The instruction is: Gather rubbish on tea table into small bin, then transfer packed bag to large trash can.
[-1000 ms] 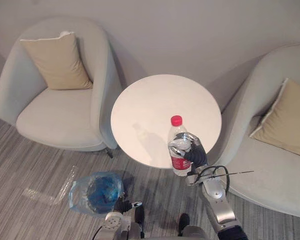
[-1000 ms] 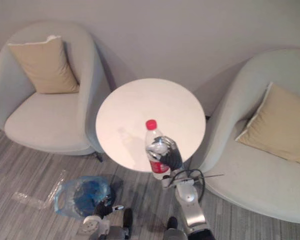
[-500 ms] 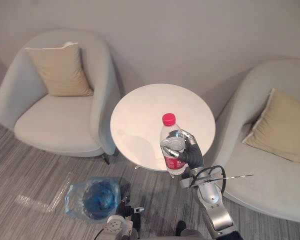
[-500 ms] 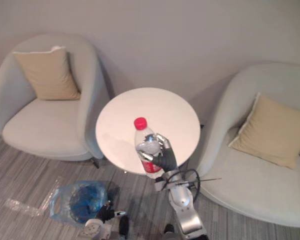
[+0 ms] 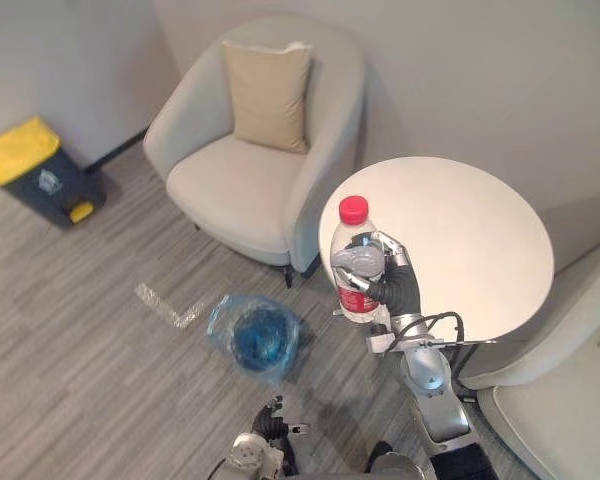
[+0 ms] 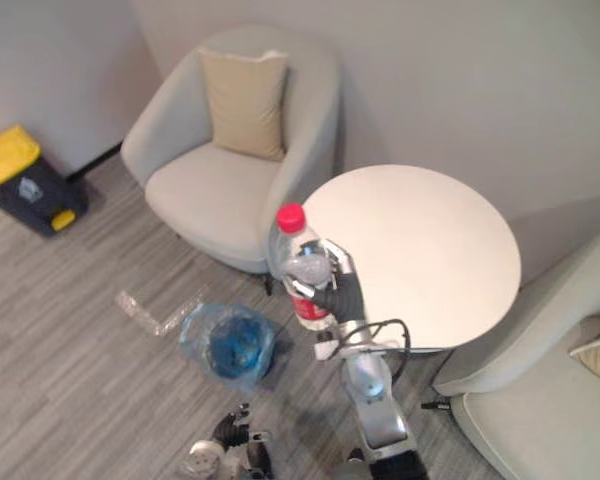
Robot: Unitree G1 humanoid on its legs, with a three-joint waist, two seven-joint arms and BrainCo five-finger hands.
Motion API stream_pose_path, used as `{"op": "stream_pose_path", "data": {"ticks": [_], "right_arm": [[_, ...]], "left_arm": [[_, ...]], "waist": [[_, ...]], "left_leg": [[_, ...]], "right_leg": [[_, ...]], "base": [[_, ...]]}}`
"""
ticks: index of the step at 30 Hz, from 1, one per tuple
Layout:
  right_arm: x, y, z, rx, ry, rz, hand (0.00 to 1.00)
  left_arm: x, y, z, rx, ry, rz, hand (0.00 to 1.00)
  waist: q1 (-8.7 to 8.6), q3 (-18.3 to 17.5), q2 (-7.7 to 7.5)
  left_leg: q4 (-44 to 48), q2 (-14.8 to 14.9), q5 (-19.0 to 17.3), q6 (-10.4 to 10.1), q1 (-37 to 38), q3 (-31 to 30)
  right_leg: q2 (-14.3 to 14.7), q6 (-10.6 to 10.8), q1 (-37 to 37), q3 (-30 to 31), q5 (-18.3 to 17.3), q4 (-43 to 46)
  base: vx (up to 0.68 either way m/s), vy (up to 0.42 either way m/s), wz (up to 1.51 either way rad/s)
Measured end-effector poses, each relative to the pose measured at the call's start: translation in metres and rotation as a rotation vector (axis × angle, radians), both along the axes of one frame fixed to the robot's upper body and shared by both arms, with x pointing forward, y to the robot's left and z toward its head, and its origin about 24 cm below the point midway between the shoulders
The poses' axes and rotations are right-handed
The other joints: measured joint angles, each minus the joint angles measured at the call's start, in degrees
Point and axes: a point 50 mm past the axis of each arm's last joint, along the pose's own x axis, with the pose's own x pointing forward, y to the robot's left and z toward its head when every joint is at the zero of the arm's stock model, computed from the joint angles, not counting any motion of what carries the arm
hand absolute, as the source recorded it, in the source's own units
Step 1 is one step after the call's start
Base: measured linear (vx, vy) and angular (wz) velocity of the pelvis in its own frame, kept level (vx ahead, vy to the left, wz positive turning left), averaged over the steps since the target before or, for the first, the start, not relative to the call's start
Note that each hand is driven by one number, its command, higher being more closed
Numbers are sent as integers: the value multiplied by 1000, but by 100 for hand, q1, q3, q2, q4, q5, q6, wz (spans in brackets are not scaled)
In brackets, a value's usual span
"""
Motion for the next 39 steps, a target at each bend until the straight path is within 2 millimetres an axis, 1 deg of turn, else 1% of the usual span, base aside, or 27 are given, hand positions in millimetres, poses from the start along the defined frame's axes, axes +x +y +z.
{"op": "stream_pose_path", "data": {"ticks": [3,5,6,7,8,9,10,11,12,13,14,15,16,17,18,19,20,21,23,25,26,27,28,29,30,33,39], "right_arm": [[-1,13,-11,8,51,44,100],[0,12,-23,-11,102,46,100],[0,11,-24,-14,108,43,100],[-2,8,-26,-21,115,38,100],[-3,5,-26,-27,114,35,100],[-3,3,-26,-31,110,33,100],[-3,3,-26,-35,110,35,100],[-1,2,-26,-49,109,42,100],[-2,2,-28,-64,117,59,100],[-3,2,-29,-65,120,59,100],[-3,2,-29,-65,123,58,100],[-3,3,-30,-65,125,64,100],[-4,3,-31,-58,129,62,100],[-6,3,-32,-56,134,61,100],[-9,3,-36,-52,152,58,100],[-11,0,-39,-65,168,56,100],[-14,-4,-42,-78,180,55,100],[-13,-5,-42,-81,179,52,100],[-11,-7,-40,-84,174,48,100],[-12,-9,-42,-85,182,41,100],[-12,-10,-42,-84,180,30,100],[-12,-11,-41,-83,177,23,100],[-11,-13,-39,-79,166,7,100],[-10,-15,-38,-78,162,-6,100],[-10,-16,-38,-78,162,-10,100],[-11,-14,-39,-68,169,-14,100],[-12,1,-39,-90,161,37,100]], "left_arm": [[-3,3,-1,8,9,0,0],[-3,6,-2,20,12,-8,0],[-3,7,-2,21,13,-8,0],[-5,8,-3,26,16,-10,0],[-6,10,-3,33,20,-12,0],[-5,12,-3,35,17,-8,0],[-4,12,-2,33,12,-3,0],[1,12,-1,30,0,11,0],[3,11,-1,20,6,37,0],[3,12,-1,20,8,42,0],[4,13,-1,25,11,41,0],[4,17,-1,31,12,49,0],[2,21,-2,38,23,54,0],[2,23,-2,42,24,55,0],[2,27,-2,51,25,61,0],[2,25,-3,39,29,83,0],[-3,19,-4,17,39,98,0],[-3,16,-4,10,38,100,0],[-1,12,-3,-5,33,109,0],[-1,13,-3,-10,34,127,0],[-1,13,-3,-10,34,129,0],[-1,13,-4,-10,35,128,0],[-3,13,-4,-16,33,124,0],[-1,12,-3,-29,24,112,0],[-1,11,-3,-31,24,110,0],[1,12,-1,-26,11,60,0],[-1,21,-1,2,5,42,0]], "waist": [[47,27,53],[40,45,36],[33,49,29],[-67,87,0],[-169,121,-70],[-164,130,-99],[-142,140,-132],[-34,177,-141],[-76,273,7],[-116,298,33],[-183,374,108],[-169,396,82],[-191,357,-50],[-207,320,-155],[-207,223,-479],[-218,219,-399],[-216,99,-188],[-215,82,-127],[-156,85,84],[-160,110,107],[-153,122,97],[-145,129,93],[-150,125,98],[-161,131,117],[-169,134,153],[-148,173,62],[-104,196,94]], "left_leg": [[-218,-156,77,57,176,5],[-250,-302,-12,131,193,-209],[-250,-331,-37,108,197,-267],[-214,-368,-103,132,196,-523],[-131,-436,-136,149,196,-792],[-111,-506,-146,160,217,-933],[-157,-549,-146,184,250,-981],[-192,-554,-138,287,295,-1130],[-19,-364,-197,333,270,-1383],[15,-312,-253,295,268,-1424],[113,-118,-336,236,283,-1611],[159,30,-377,208,316,-1788],[282,4,-469,139,308,-1945],[374,-58,-514,136,295,-2022],[662,-293,-680,45,266,-2225],[875,-205,-790,-18,269,-2322],[1097,-40,-972,-66,153,-2265],[1139,10,-1026,-104,149,-2273],[1502,210,-1108,-239,-44,-2128],[1850,329,-1184,-364,-59,-1905],[2073,383,-1224,-500,-59,-1737],[2141,410,-1253,-509,-82,-1637],[2183,549,-1382,-488,-111,-1257],[1922,735,-1249,-421,-142,-1041],[1774,784,-1168,-417,-137,-1030],[1586,551,-1125,-390,-94,-1129],[1508,456,-1108,-361,283,-980]], "right_leg": [[-100,110,68,132,55,-9],[-283,234,31,74,-223,341],[-325,238,0,90,-294,464],[-246,-25,-165,761,-906,909],[2,-261,-256,1519,-1236,1075],[121,-300,-272,1854,-1290,1189],[94,-269,-281,1888,-1314,1267],[96,-341,-462,1968,-1261,1866],[261,-539,-919,2056,-1256,2669],[332,-526,-946,2091,-1283,2640],[623,-514,-1048,2175,-1349,2460],[950,-369,-1356,2364,-1234,2233],[1038,-281,-1438,2599,-1015,1821],[1025,-281,-1430,2672,-871,1606],[794,-318,-1347,2719,-253,1268],[802,-296,-1182,2538,-351,1352],[911,-343,-1007,2400,-414,1149],[950,-350,-981,2342,-418,1080],[1088,-400,-812,2186,-378,839],[1148,-435,-534,2093,-357,667],[1149,-461,-357,2081,-341,585],[1136,-474,-287,2081,-332,561],[1121,-476,-194,2048,-331,501],[1122,-475,-165,2001,-332,458],[1126,-468,-130,1974,-336,418],[966,-284,-25,1950,-214,84],[878,-264,190,2133,-180,154]], "base": [[-49,101,-6],[-39,33,25],[-42,-1,61],[-15,-42,101],[42,-63,128],[64,-44,97],[147,-32,43],[108,-28,44],[137,-37,46],[76,-31,75],[117,-29,67],[219,-98,97],[240,-129,88],[306,-206,108],[227,-171,100],[291,-170,110],[243,-103,65],[357,-123,41],[307,-116,21],[208,-55,17],[189,-31,12],[150,30,12],[129,50,13],[152,75,16],[103,110,13],[87,142,19],[68,78,-13]]}}
